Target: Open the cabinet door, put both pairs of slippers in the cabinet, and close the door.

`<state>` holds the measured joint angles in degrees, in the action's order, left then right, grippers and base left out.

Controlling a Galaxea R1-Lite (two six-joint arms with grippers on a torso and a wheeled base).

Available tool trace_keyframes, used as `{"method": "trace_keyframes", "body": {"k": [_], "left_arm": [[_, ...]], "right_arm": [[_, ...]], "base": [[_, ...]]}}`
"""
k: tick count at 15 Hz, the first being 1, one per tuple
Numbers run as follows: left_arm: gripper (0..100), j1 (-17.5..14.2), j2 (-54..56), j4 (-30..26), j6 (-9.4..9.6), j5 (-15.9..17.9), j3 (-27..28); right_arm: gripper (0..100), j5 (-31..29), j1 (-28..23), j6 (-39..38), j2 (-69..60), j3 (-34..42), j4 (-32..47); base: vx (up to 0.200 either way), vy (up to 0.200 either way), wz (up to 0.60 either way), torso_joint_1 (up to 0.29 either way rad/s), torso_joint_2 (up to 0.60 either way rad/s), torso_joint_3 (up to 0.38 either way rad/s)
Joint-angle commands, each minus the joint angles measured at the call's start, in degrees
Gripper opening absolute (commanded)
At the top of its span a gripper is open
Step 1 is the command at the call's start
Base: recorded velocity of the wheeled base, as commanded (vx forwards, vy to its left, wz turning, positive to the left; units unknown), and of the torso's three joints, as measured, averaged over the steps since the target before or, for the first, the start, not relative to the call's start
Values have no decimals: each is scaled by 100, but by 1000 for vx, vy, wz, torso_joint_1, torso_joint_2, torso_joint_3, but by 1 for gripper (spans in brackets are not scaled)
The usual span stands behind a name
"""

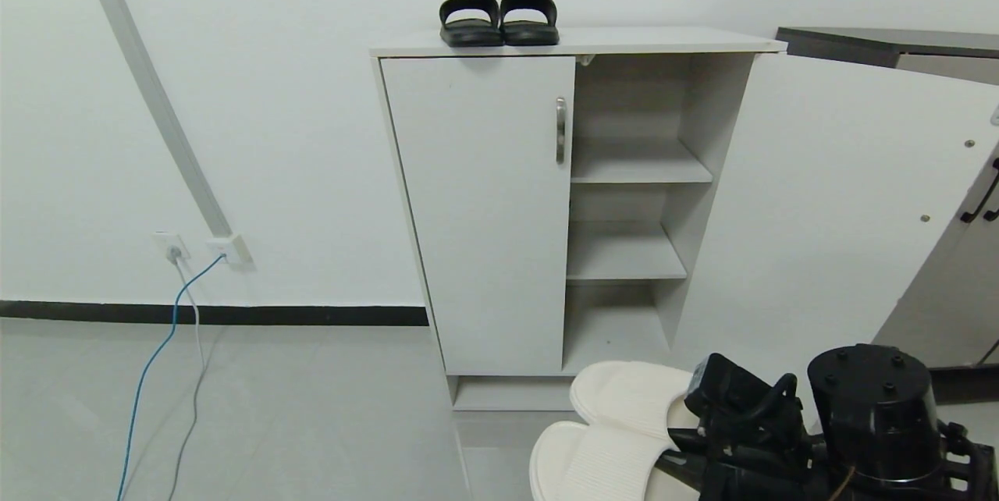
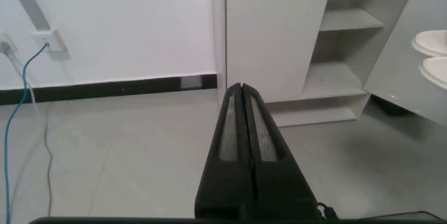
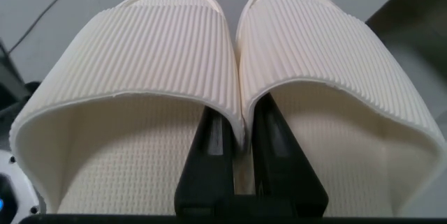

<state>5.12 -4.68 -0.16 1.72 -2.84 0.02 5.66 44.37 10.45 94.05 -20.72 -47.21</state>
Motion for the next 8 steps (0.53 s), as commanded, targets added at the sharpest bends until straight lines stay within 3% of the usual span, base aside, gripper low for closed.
{"method": "trace_keyframes", "body": {"k": [1, 5, 8], "left_arm": [[0, -2, -33, -2, -5, -164, 6], [0, 7, -42, -2, -58, 372, -2], [0, -2, -42, -2, -84, 372, -2]], "right_arm": [[0, -416, 10, -78, 474, -55, -341], [0, -1585, 194, -913, 1502, -494, -1440], [0, -2306, 282, -1247, 1959, -1065, -1484]], "base": [[0, 0, 0, 0, 0, 0], [0, 0, 0, 0, 0, 0], [0, 0, 0, 0, 0, 0]]}}
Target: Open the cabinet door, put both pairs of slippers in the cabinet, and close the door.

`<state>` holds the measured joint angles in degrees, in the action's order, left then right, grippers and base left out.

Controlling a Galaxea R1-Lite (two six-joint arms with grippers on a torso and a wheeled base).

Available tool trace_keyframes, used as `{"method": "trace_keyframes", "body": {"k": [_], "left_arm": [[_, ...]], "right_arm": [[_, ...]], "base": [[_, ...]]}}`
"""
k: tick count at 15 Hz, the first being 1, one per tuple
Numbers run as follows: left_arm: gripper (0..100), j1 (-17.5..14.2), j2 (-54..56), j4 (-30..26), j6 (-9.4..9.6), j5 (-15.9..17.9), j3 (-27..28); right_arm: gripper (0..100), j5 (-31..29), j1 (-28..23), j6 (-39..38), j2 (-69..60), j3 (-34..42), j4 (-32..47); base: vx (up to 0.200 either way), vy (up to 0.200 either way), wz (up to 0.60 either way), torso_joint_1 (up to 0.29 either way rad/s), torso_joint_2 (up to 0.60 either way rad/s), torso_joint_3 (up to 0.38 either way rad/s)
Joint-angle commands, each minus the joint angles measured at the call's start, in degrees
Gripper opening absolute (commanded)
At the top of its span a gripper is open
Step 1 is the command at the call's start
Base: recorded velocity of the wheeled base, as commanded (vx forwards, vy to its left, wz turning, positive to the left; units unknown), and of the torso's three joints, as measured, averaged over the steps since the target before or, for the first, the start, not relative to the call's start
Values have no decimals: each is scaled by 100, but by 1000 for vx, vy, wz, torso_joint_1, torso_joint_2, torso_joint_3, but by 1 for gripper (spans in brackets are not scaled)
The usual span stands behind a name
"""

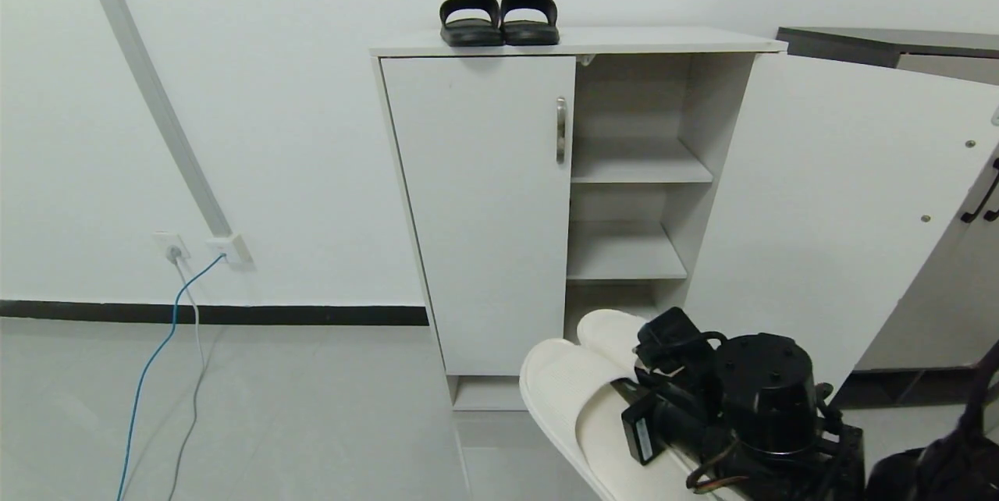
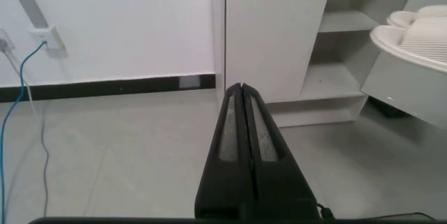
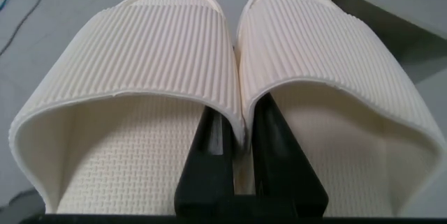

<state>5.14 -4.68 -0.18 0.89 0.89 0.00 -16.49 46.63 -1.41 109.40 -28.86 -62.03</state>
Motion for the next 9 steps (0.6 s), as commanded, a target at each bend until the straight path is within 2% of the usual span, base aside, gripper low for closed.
{"method": "trace_keyframes", "body": {"k": [1, 3, 4, 5, 6, 7, 8, 9], "left_arm": [[0, 4, -42, 1, 8, -1, 0], [0, -5, -42, 1, 34, -45, 0], [0, -5, -42, 1, 131, -379, 9], [0, -5, -33, 1, 236, -537, 9], [0, -22, -33, 1, 201, -581, 9], [0, -418, 161, 1, 254, -572, 9], [0, -646, 292, 9, 298, -546, 9], [0, -585, 310, 1, 342, -537, 9]], "right_arm": [[0, -618, 66, -140, 644, -525, -3], [0, -1321, 66, -210, 978, -938, -3], [0, -1752, 57, -245, 1171, -1157, -3], [0, -1814, 57, -245, 1180, -1184, -3], [0, -1822, 48, -254, 1180, -1210, -3], [0, -1831, 30, -254, 1189, -1210, -11], [0, -1831, 13, -254, 1180, -1210, -11], [0, -1831, -22, -254, 1198, -1245, -3]], "base": [[0, 0, 0, 0, 0, 0], [0, 0, 0, 0, 0, 0], [0, 0, 0, 0, 0, 0], [0, 0, 0, 0, 0, 0], [0, 0, 0, 0, 0, 0], [0, 0, 0, 0, 0, 0], [0, 0, 0, 0, 0, 0], [0, 0, 0, 0, 0, 0]]}}
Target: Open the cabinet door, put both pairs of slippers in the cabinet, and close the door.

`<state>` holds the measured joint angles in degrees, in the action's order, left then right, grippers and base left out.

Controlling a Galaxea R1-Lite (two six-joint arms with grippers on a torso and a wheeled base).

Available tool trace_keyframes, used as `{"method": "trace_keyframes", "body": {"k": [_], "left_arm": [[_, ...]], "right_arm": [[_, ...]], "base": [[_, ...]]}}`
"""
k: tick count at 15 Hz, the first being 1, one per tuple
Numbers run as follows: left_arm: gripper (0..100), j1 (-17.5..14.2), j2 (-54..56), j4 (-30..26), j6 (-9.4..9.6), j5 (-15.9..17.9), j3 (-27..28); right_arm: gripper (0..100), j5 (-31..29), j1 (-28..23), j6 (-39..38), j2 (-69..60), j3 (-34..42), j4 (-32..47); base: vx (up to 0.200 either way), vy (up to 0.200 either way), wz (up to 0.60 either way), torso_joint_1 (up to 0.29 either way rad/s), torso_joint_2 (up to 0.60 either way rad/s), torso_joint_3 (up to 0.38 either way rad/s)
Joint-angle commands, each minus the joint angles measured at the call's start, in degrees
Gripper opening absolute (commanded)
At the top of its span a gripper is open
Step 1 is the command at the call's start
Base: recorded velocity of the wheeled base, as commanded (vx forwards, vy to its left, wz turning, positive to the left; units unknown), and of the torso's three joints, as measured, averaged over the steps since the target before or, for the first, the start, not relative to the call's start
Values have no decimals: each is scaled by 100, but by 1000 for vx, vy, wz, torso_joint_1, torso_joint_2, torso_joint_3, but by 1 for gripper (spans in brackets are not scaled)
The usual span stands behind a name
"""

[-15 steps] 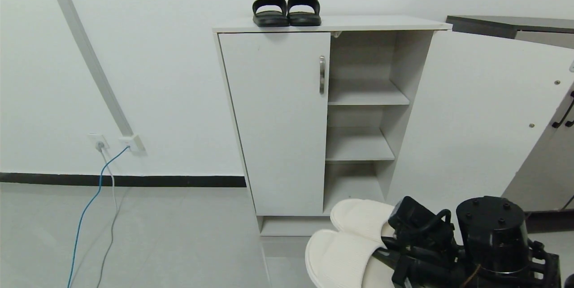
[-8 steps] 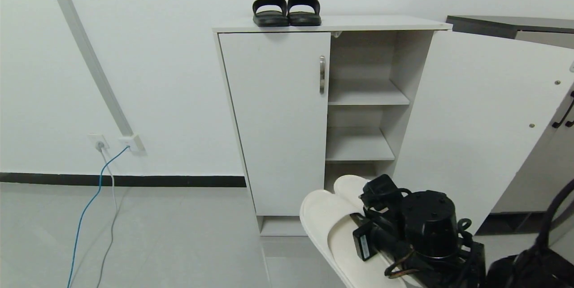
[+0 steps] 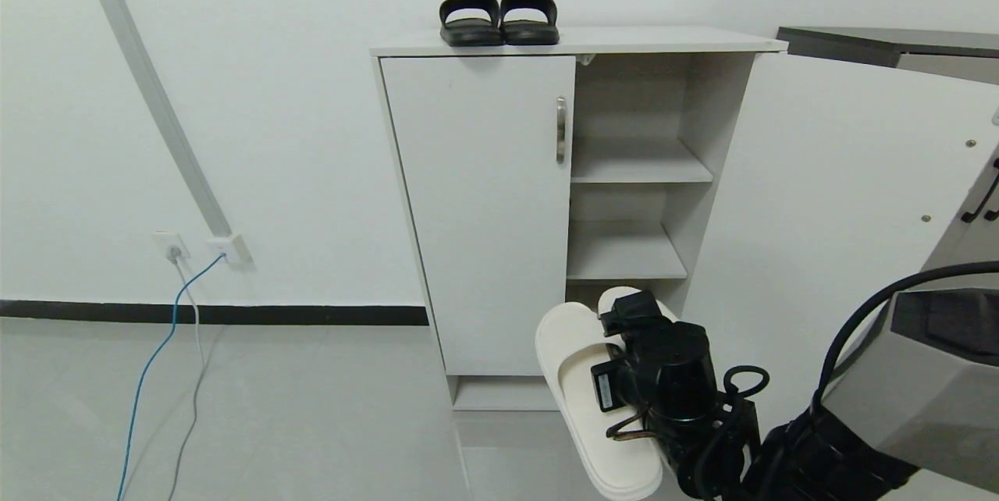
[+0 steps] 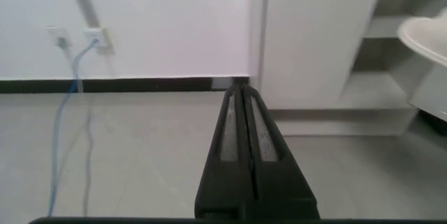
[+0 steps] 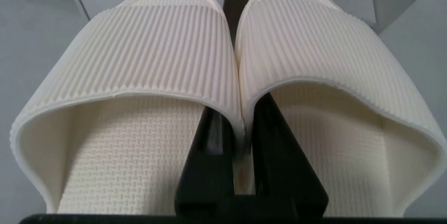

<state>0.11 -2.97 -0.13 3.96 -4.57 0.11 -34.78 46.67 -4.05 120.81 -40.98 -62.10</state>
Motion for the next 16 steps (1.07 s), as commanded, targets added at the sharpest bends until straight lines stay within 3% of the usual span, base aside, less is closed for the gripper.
{"method": "trace_keyframes", "body": {"k": [1, 3, 6, 8, 11, 16], "left_arm": [[0, -29, 297, -13, 26, 9, -2], [0, -29, 297, -13, -27, 53, -2], [0, -29, 297, -4, -256, 79, -11], [0, -29, 297, -13, -247, 79, -11], [0, -29, 297, -4, -238, 88, -11], [0, -29, 297, -13, -238, 132, -11]], "right_arm": [[0, -2, -17, -17, 66, -32, -4], [0, -90, -52, -263, 197, -270, 5], [0, -433, -140, -544, 417, -753, 58], [0, -1004, -246, -562, 681, -1113, 66], [0, -1251, -386, -571, 778, -1280, 66], [0, -1259, -430, -571, 778, -1254, 58]], "base": [[0, 0, 0, 0, 0, 0], [0, 0, 0, 0, 0, 0], [0, 0, 0, 0, 0, 0], [0, 0, 0, 0, 0, 0], [0, 0, 0, 0, 0, 0], [0, -200, 0, 3, 1, 3]]}}
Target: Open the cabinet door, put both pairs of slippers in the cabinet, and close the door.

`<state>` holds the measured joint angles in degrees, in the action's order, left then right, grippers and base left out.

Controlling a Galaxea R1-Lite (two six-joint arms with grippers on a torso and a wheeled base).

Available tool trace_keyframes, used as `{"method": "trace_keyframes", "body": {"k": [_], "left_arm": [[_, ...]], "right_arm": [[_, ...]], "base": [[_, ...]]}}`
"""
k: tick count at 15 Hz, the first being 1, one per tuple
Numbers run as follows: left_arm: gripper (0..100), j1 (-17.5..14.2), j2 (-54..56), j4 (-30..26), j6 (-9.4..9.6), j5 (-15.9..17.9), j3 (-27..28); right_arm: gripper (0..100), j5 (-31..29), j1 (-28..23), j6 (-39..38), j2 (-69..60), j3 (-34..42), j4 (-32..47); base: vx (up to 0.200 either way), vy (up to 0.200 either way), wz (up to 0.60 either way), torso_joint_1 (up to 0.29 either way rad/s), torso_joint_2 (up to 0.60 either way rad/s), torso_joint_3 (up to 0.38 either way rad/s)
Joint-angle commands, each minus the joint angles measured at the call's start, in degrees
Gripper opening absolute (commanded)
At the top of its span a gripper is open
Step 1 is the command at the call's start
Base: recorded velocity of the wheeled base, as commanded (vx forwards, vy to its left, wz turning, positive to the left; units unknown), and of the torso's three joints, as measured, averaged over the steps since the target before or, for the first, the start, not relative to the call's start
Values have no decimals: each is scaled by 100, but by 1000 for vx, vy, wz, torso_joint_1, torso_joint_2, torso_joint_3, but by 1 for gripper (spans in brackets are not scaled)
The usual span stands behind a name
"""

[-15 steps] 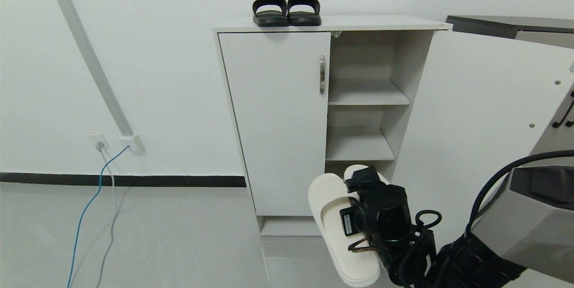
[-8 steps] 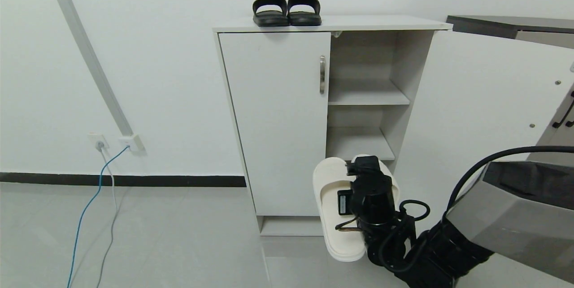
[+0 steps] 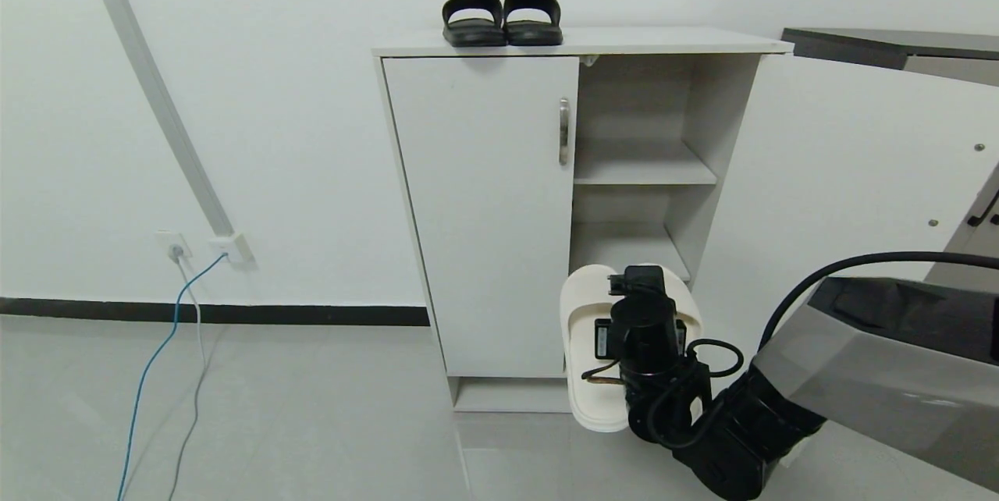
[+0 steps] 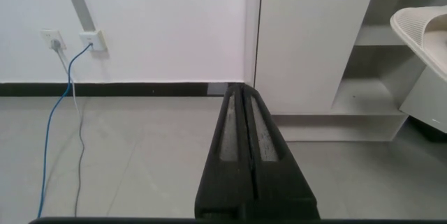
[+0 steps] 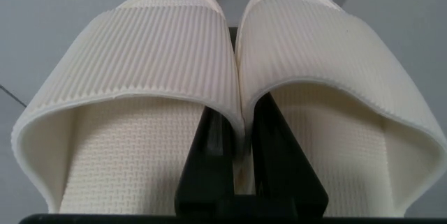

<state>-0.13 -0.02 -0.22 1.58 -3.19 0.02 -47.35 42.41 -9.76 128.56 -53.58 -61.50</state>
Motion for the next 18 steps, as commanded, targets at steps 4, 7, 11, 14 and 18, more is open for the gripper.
{"method": "trace_keyframes", "body": {"k": [4, 7, 11, 14, 18], "left_arm": [[0, -4, 2, 4, -9, -6, -2], [0, -4, 2, 4, -35, -6, -2], [0, -4, 2, 4, -44, -15, -2], [0, -4, 2, 4, -71, -23, -2], [0, -4, 2, 4, -71, -15, -2]], "right_arm": [[0, 6, -5, 1, 55, 14, 7], [0, 138, 13, 1, 99, 84, -29], [0, 402, 39, 1, 222, 40, -81], [0, 402, 39, 10, 257, 40, -187], [0, 402, 48, 10, 283, 32, -248]], "base": [[0, -100, 0, 4, 2, 0], [0, 0, 0, 0, 0, 0], [0, 0, 0, 0, 0, 0], [0, 0, 0, 0, 0, 0], [0, 0, 0, 0, 0, 0]]}}
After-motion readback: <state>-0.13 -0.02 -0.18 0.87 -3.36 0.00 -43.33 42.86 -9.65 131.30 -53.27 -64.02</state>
